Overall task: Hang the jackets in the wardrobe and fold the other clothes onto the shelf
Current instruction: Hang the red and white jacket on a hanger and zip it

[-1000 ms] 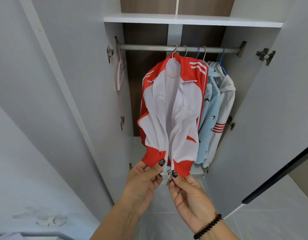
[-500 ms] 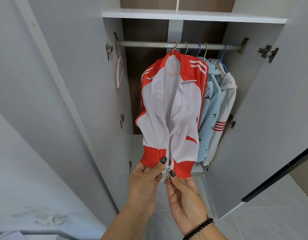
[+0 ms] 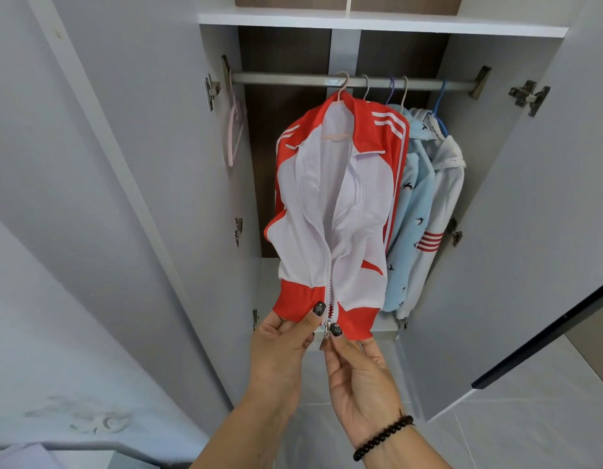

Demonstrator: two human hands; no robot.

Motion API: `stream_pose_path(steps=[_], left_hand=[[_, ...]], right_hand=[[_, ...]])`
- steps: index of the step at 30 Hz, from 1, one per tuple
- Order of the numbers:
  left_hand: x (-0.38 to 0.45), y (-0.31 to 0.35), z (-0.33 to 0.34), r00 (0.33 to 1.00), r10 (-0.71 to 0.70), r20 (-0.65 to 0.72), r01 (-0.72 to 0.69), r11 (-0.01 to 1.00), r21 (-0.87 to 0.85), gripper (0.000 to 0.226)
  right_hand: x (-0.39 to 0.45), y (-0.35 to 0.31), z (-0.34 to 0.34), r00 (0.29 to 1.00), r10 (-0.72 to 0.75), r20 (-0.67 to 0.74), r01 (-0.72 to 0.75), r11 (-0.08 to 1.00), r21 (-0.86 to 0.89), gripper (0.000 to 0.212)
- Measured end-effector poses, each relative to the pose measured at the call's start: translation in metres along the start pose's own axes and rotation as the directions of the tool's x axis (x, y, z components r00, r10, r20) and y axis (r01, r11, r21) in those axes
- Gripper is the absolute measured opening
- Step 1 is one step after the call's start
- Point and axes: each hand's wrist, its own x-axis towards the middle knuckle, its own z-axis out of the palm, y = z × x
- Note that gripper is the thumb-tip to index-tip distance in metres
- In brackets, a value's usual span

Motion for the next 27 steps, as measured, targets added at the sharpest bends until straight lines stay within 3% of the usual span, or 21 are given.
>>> stream_pose_path(steps=[6,13,19,21,25,27], left_hand=[[-0.001,-0.004,0.004,0.999,0.031,-0.029,-0.031,1.0,-0.002,0.05],[0.0,-0.007,0.005,0.998,0.062,-0.025,-0.059,0.993,0.103,0.054],[0.004,0.009,-0.001,0.998,0.056,0.031,-0.061,0.974,0.218,0.061],[0.006,0.011,-0.004,0.998,0.064,0.025,-0.069,0.965,0.252,0.045],[0.008,0.013,-0.011,0.998,0.058,-0.012,-0.05,0.944,0.327,0.028],[0.01,0.015,-0.014,0.998,0.057,-0.029,-0.043,0.936,0.349,0.028]], right_hand=[[-0.001,0.001,0.002,0.999,-0.023,-0.044,0.022,1.0,-0.008,0.042],[0.005,-0.007,0.013,0.997,-0.038,-0.071,0.037,0.999,-0.008,0.026],[0.012,-0.014,0.008,0.994,0.095,-0.058,-0.103,0.983,-0.155,0.011],[0.013,-0.018,0.009,0.981,0.18,-0.072,-0.193,0.937,-0.291,0.003],[0.014,-0.024,0.009,0.898,0.419,-0.132,-0.417,0.718,-0.557,0.037],[0.014,-0.023,0.007,0.874,0.467,-0.136,-0.445,0.655,-0.611,0.039]])
